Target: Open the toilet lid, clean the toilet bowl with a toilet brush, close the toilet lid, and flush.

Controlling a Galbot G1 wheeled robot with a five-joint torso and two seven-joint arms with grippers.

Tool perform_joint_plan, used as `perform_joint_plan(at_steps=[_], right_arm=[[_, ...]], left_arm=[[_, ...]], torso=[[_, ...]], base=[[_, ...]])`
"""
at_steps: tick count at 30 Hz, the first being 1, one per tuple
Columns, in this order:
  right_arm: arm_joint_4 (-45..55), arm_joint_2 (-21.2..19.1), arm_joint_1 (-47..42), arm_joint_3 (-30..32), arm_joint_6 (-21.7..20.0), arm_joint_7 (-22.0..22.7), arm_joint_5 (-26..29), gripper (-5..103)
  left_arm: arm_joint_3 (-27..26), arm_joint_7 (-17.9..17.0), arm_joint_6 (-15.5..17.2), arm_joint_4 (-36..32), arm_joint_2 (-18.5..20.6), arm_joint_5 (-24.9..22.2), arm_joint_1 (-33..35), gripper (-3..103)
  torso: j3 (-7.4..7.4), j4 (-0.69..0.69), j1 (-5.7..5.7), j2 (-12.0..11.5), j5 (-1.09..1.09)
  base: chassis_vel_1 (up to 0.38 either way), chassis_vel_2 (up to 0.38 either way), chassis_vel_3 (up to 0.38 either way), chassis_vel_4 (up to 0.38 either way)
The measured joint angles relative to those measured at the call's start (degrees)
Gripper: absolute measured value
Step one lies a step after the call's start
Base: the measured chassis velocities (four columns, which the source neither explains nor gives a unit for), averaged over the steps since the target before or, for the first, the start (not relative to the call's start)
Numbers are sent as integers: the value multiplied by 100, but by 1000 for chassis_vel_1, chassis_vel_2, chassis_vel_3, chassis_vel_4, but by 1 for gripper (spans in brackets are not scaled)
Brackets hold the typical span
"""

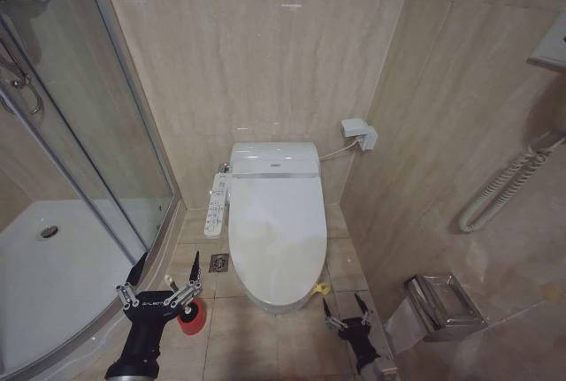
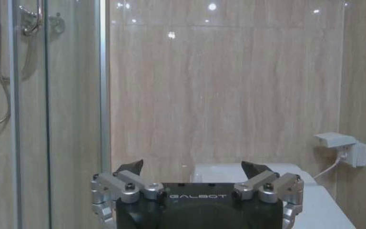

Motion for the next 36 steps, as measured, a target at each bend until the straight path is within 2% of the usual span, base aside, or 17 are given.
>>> perform_joint_plan(at_steps=[14,36], right_arm=[[-176,42,171,16,24,64,-135,100],[-1311,227,928,60,219,201,-391,100]], left_arm=[[0,0,0,0,0,0,0,100],[0,0,0,0,0,0,0,100]], torso=[[0,0,0,0,1],[0,0,0,0,1]], base=[[0,0,0,0],[0,0,0,0]])
